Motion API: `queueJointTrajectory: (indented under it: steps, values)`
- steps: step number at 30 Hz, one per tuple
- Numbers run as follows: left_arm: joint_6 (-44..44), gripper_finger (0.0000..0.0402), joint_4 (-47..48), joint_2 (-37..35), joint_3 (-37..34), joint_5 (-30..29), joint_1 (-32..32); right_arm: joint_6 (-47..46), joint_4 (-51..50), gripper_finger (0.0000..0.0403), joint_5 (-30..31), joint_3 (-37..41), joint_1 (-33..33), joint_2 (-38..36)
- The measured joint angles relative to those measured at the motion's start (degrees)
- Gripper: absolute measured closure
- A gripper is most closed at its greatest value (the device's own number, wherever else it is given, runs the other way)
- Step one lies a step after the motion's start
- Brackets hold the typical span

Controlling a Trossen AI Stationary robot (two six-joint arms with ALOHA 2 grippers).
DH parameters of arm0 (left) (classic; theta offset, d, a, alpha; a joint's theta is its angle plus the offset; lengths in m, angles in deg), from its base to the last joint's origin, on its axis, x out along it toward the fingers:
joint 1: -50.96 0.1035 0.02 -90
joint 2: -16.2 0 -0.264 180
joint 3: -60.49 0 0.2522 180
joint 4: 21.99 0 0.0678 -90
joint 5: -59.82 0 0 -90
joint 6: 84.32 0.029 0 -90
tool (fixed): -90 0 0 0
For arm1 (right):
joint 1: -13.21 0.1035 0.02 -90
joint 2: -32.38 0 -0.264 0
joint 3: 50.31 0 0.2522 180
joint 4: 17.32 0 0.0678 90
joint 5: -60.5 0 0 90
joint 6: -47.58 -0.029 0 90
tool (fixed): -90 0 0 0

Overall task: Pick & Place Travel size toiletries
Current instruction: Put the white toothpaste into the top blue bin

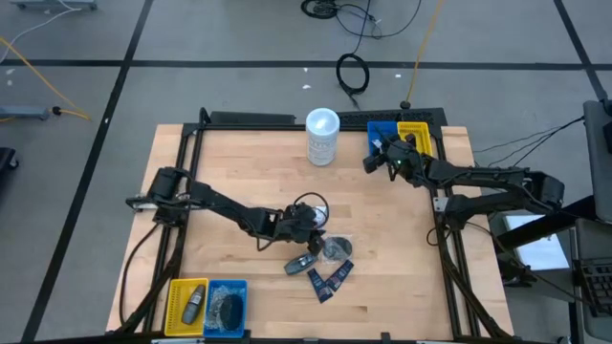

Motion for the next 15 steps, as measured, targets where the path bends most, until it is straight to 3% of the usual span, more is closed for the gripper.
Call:
queueJointTrajectory:
  steps: [15]
  values:
    - [-3.41,0.022,3.9,0.39,0.0,-2.32,0.4,0.02,-0.02,0.0248,0.0,0.0,0.0,-0.02]
